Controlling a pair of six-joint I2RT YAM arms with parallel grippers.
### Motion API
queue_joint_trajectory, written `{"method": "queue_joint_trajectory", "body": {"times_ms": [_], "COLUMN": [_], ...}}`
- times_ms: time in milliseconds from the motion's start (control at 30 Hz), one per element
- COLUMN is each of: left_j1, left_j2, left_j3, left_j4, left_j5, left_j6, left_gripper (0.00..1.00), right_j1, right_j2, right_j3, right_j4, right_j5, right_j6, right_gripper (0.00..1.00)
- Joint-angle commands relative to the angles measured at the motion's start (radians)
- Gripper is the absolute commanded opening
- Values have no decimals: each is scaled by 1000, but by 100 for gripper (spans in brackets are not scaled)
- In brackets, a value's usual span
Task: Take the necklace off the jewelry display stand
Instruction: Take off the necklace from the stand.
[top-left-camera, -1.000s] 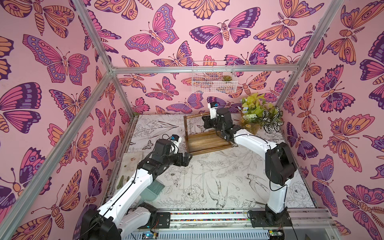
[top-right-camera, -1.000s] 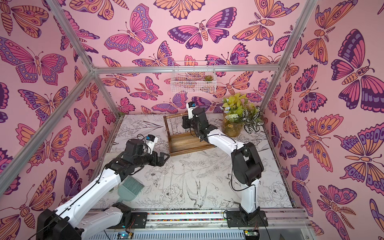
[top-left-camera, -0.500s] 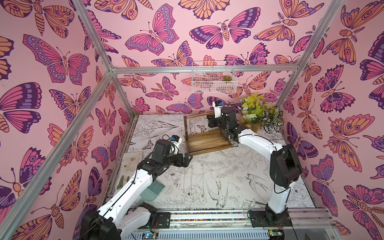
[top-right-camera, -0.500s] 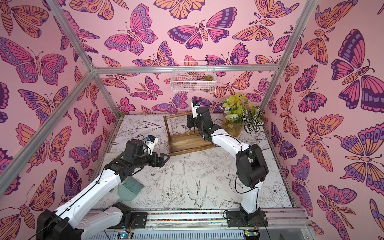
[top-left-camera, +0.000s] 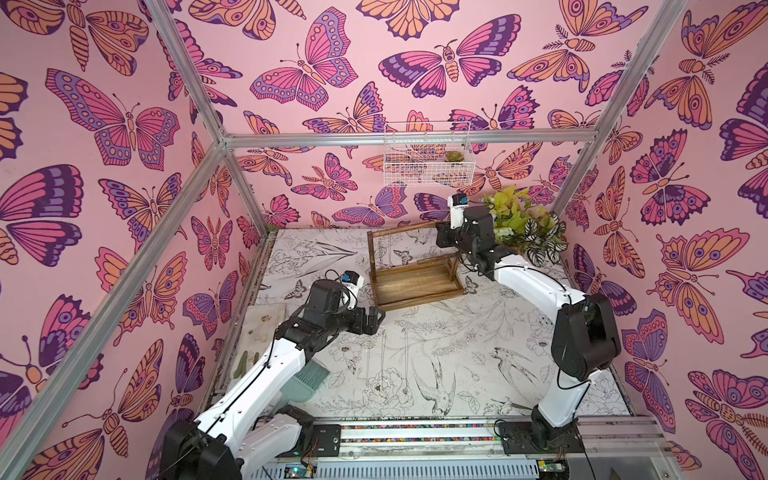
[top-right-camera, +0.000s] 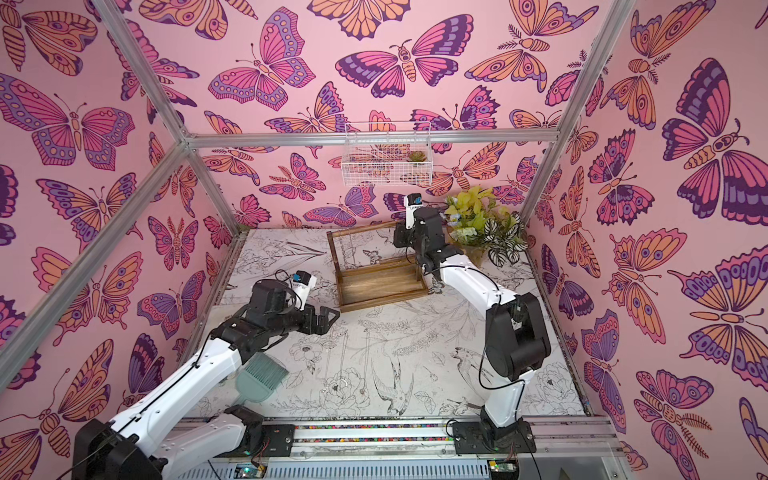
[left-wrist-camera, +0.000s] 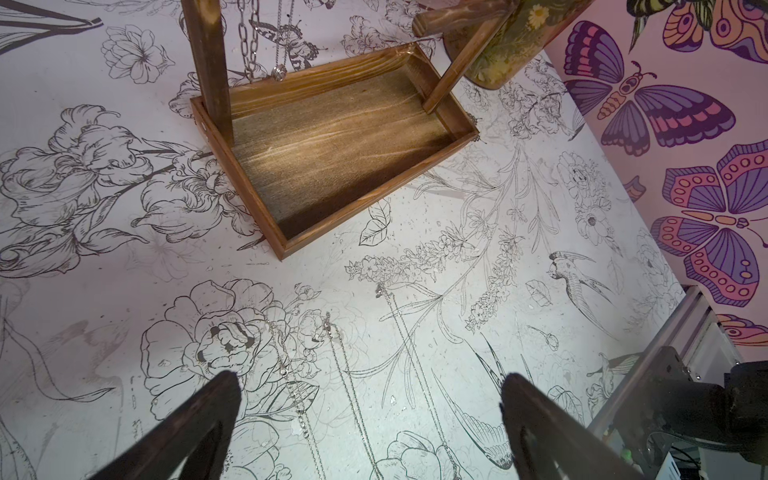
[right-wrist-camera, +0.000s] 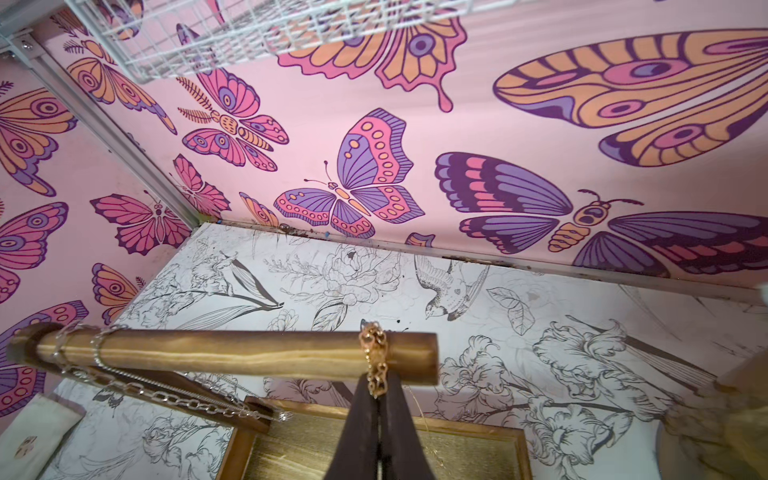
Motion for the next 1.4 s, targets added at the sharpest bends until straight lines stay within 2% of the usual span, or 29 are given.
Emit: {"method": "queue_joint_trajectory", "body": {"times_ms": [0, 533, 1367], "left_j1": [6, 6, -12], "left_j2": [0, 12, 128], "left_j3": [-14, -7, 72], "left_j4": [-8, -4, 70], "left_j5": [18, 25, 77], "left_j6": [12, 18, 36], "left_gripper": [100, 100, 100], "right_j1": [-21, -79, -84], "right_j2": [-35, -41, -169], "right_j3": [-8, 3, 118], "right_j4": [-37, -60, -223], "right_j5": [13, 36, -83], "right_j6": [-32, -60, -100], "right_gripper": [0, 0, 0]}}
